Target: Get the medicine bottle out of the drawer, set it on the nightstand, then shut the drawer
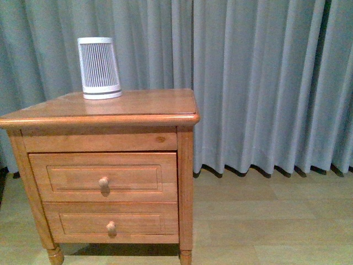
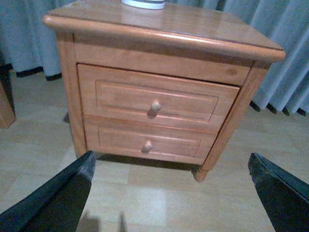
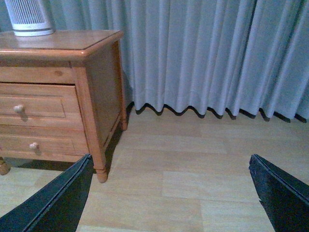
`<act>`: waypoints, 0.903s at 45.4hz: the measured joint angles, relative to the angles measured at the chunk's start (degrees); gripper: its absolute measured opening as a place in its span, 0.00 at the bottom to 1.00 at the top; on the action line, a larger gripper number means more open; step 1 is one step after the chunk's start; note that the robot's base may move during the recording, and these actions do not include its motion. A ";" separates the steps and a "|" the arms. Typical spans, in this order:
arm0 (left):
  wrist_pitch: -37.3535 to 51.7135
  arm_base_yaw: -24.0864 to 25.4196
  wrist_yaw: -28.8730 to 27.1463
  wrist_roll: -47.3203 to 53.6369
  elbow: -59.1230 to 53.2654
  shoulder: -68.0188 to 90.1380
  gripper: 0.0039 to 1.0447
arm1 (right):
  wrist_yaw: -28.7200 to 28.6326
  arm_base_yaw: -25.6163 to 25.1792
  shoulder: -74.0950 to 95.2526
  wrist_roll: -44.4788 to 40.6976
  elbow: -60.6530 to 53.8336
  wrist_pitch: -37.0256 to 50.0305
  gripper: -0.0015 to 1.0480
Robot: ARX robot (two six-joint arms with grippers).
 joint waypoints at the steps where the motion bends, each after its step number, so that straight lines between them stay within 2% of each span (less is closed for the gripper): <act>1: 2.21 -0.50 -0.24 0.37 1.42 3.28 0.94 | 0.00 0.00 0.00 0.00 0.00 0.00 0.93; 7: 10.73 -3.21 -0.59 4.39 9.94 19.98 0.94 | 0.00 0.00 0.00 0.00 0.00 0.00 0.93; 17: 14.05 -4.66 -0.79 8.35 24.74 39.36 0.94 | 0.00 0.00 0.00 0.00 0.00 0.00 0.93; 27: 13.11 -3.56 -0.90 9.70 37.99 54.21 0.94 | 0.00 0.00 0.00 0.00 0.00 0.00 0.93; 41: 7.21 -0.46 -0.74 7.74 55.41 71.04 0.94 | 0.00 0.00 0.00 0.00 0.00 0.00 0.93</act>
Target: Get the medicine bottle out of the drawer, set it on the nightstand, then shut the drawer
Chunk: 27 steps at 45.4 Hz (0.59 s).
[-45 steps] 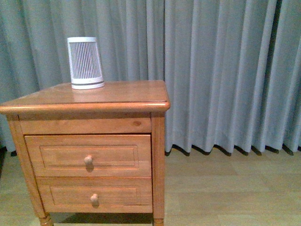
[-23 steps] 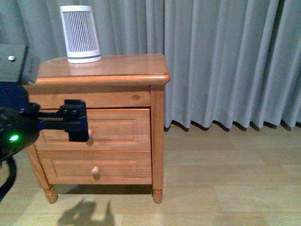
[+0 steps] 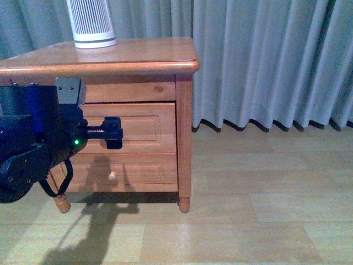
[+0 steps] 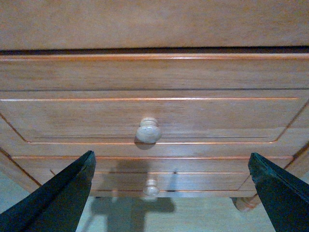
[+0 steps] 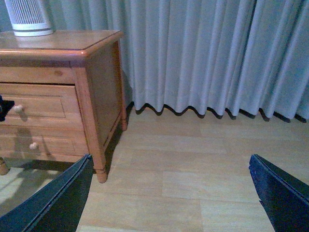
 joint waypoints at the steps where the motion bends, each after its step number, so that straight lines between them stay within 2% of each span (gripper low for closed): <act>1: -0.42 0.17 0.00 -0.39 1.07 0.92 0.94 | 0.00 0.00 0.00 0.00 0.00 0.00 0.93; 27: -6.51 2.03 0.22 -5.73 17.97 14.19 0.94 | 0.00 0.00 0.00 0.00 0.00 0.00 0.93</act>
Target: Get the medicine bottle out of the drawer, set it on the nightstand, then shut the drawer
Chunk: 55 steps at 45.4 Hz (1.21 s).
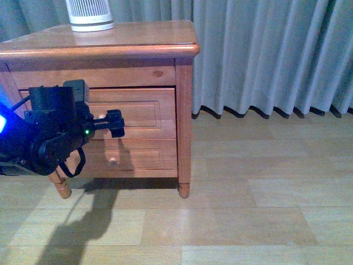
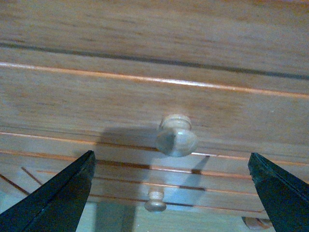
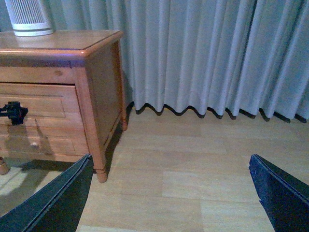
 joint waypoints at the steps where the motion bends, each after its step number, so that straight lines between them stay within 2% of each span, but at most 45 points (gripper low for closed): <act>1: -0.33 -0.02 -0.02 -0.17 0.77 0.26 0.94 | 0.00 0.00 0.00 0.00 0.00 0.00 0.93; 19: -2.71 -0.26 -0.09 -0.50 5.68 3.32 0.91 | 0.00 0.00 0.00 0.00 0.00 0.00 0.93; 24: -2.80 -0.26 -0.20 -0.61 6.12 3.76 0.77 | 0.00 0.00 0.00 0.00 0.00 0.00 0.93; 27: -2.80 -0.26 -0.20 -0.63 6.43 3.87 0.66 | 0.00 0.00 0.00 0.00 0.00 0.00 0.93; 31: -2.80 -0.26 -0.26 -0.66 6.82 3.96 0.59 | 0.00 0.00 0.00 0.00 0.00 0.00 0.93; 37: -2.80 -0.26 -0.35 -0.68 6.91 3.96 0.32 | 0.00 0.00 0.00 0.00 0.00 0.00 0.93; 39: -2.78 -0.26 -0.37 -0.83 6.91 3.96 0.26 | 0.00 0.00 0.00 0.00 0.00 0.00 0.93; 49: -0.26 -0.28 -0.44 -1.66 4.55 3.45 0.23 | 0.00 0.00 0.00 0.00 0.00 0.00 0.93; 55: 4.11 -0.76 -0.68 -1.18 -4.96 -1.14 0.23 | 0.00 0.00 0.00 0.00 0.00 0.00 0.93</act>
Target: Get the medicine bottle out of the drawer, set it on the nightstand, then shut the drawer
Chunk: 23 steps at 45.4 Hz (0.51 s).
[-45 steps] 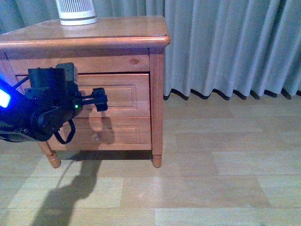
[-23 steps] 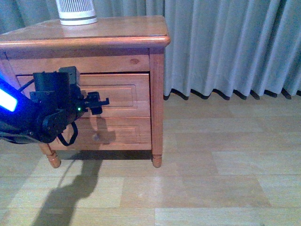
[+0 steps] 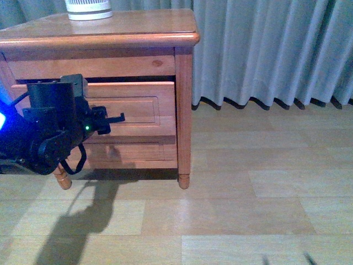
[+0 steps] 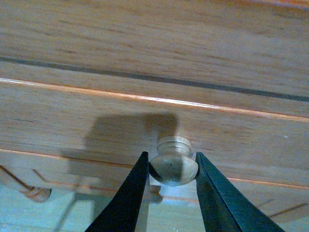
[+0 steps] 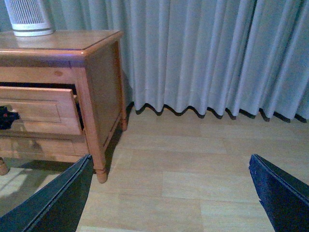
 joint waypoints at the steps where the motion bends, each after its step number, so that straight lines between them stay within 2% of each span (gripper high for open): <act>1: 0.37 -0.02 0.00 0.11 -0.85 -0.39 0.23 | 0.00 0.00 0.00 0.00 0.00 0.00 0.93; 8: 4.66 -0.31 0.74 1.14 -14.25 -7.32 0.23 | 0.00 0.00 0.00 0.00 0.00 0.00 0.93; 23: 5.86 -1.75 1.11 1.86 -35.82 -20.55 0.23 | 0.00 0.00 0.00 0.00 0.00 0.00 0.93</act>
